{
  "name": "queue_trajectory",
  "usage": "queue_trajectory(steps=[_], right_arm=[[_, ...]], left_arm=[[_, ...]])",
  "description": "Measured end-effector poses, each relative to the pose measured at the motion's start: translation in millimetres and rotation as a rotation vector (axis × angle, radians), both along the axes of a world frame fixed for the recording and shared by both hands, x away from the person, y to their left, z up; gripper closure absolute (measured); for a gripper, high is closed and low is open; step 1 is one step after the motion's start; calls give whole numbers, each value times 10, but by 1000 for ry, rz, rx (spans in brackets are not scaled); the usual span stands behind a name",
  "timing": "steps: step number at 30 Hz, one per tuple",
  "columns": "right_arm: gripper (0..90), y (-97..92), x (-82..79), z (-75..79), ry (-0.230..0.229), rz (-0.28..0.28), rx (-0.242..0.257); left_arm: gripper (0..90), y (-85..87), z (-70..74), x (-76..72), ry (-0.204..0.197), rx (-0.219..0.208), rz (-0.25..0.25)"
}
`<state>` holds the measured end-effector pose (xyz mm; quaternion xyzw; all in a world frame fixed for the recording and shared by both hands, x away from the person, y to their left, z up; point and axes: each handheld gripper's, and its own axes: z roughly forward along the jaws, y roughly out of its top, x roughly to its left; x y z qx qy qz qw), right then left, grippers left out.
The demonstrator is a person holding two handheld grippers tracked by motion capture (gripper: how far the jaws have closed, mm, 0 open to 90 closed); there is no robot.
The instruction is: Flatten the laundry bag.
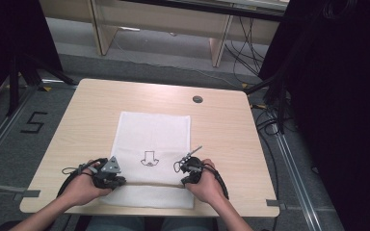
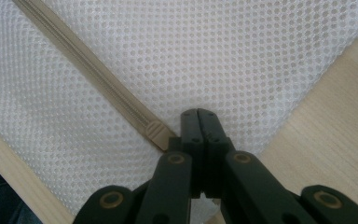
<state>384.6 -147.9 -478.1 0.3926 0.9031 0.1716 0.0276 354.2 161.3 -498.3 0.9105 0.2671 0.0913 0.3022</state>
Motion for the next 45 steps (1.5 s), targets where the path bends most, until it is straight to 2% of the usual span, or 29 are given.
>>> queue_trajectory(steps=[5, 7, 9, 16, 18, 19, 22, 25, 27, 28, 29, 32, 33, 34, 35, 37, 40, 41, 42, 44, 45], right_arm=[[900, -39, -14, -15, -11, -13, 30], [900, -39, -32, -6, -2, -35, 24], [900, -30, -33, -6, -5, -41, 16], [900, -30, -27, -11, -30, -5, 15], [887, -38, -38, -1, -36, -15, 29], [885, -41, -60, 27, -23, -48, 38], [881, -92, -88, 117, -121, -60, 77], [862, -159, -132, 195, -175, -81, 101], [839, -213, -162, 203, -180, -96, 90], [828, -224, -175, 204, -166, -109, 94], [813, -251, -172, 181, -179, -101, 100], [801, -292, -181, 153, -162, -120, 88], [796, -305, -175, 146, -162, -118, 91], [792, -319, -162, 139, -182, -105, 90], [789, -324, -168, 148, -176, -115, 96], [780, -340, -169, 161, -176, -132, 106], [781, -379, -161, 157, -177, -145, 117], [781, -390, -152, 150, -183, -139, 122], [782, -389, -163, 155, -170, -163, 136], [782, -398, -164, 160, -178, -166, 148], [783, -403, -161, 168, -180, -163, 150]], left_arm=[[853, -5, 4, -8, -12, 3, -12], [853, -16, -5, -20, -7, -8, -7], [852, -11, 10, -15, -12, 12, -33], [849, -1, 4, -21, 9, -9, -9], [847, 17, 17, -15, 12, -11, -5], [846, 25, 24, -16, 4, -23, 9], [827, 56, 54, -10, -13, -51, 26], [778, 82, 69, 4, -36, -100, 48], [712, 98, 68, 19, -59, -118, 66], [668, 100, 64, 28, -64, -133, 77], [622, 102, 63, 39, -69, -142, 83], [564, 109, 68, 65, -100, -130, 79], [545, 101, 57, 60, -94, -142, 91], [534, 100, 53, 60, -92, -149, 95], [527, 94, 49, 59, -89, -165, 104], [508, 98, 55, 72, -111, -163, 100], [489, 99, 54, 62, -101, -189, 124], [483, 108, 58, 63, -110, -186, 132], [478, 107, 50, 64, -106, -200, 139], [475, 123, 62, 74, -124, -192, 135], [473, 121, 60, 71, -115, -204, 146]])
